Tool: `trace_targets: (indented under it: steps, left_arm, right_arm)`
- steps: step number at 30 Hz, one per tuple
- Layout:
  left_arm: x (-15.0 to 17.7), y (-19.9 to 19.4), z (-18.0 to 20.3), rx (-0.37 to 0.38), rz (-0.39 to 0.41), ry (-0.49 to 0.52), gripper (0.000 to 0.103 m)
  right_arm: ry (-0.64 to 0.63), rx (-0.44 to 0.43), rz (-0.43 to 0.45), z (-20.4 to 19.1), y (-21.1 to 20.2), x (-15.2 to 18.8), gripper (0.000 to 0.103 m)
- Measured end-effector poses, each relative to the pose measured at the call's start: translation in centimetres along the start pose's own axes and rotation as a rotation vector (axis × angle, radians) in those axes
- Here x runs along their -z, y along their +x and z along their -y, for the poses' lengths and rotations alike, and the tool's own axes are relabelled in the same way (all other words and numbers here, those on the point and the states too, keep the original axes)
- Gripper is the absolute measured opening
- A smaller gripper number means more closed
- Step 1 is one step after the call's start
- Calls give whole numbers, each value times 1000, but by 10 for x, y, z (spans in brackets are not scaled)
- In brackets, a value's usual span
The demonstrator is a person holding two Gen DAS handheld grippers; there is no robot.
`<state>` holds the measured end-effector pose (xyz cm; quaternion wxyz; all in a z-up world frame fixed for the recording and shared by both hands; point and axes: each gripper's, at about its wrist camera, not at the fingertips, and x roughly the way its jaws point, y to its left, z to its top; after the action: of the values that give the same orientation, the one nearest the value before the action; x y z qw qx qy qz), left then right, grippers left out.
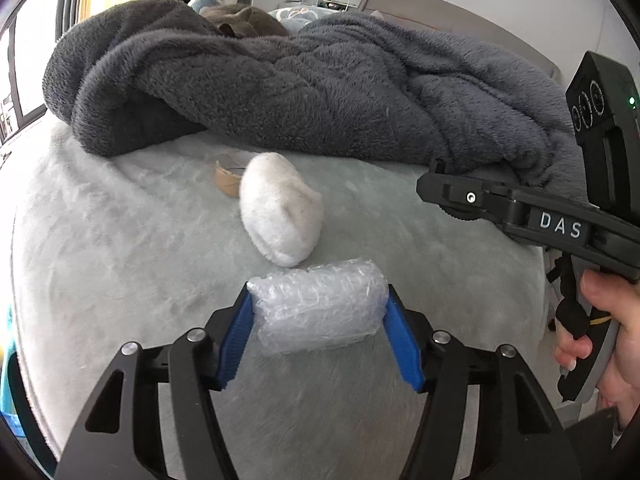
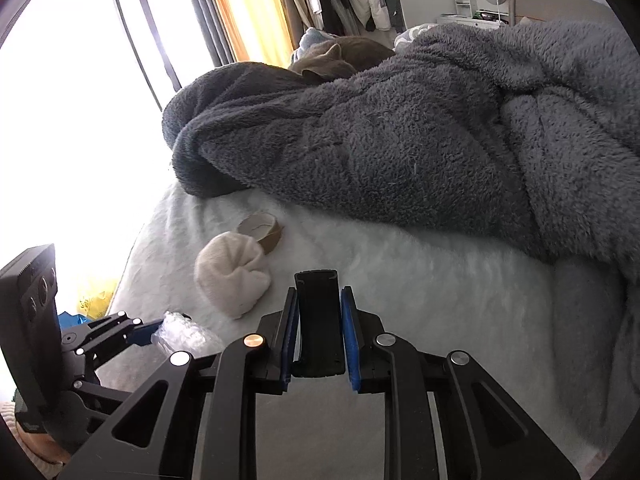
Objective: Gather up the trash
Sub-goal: 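Carry the bubble wrap and black item over the teal bin and release both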
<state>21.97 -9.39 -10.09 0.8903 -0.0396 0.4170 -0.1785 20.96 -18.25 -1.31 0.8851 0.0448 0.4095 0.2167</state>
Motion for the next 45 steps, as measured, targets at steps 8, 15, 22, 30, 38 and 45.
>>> trace_targets:
  steps: [8, 15, 22, 30, 38, 45]
  left_arm:
    - [8, -41, -22, -6, 53, 3, 65]
    - [19, -69, -57, -80, 69, -17, 65]
    - [26, -99, -110, -162, 69, -108, 65]
    - [44, -118, -171, -244, 38, -246, 65]
    - [70, -132, -215, -296, -10, -333, 65]
    - [109, -125, -258, -331, -140, -421, 65]
  right_arm:
    - [-3, 28, -16, -32, -17, 16, 21]
    - [20, 14, 9, -69, -34, 20, 21]
    - [-21, -11, -1, -113, -25, 16, 21]
    - [-91, -71, -7, -171, -10, 6, 21]
    - [-156, -133, -21, -224, 5, 0, 21]
    - [-197, -176, -52, -265, 24, 2, 21]
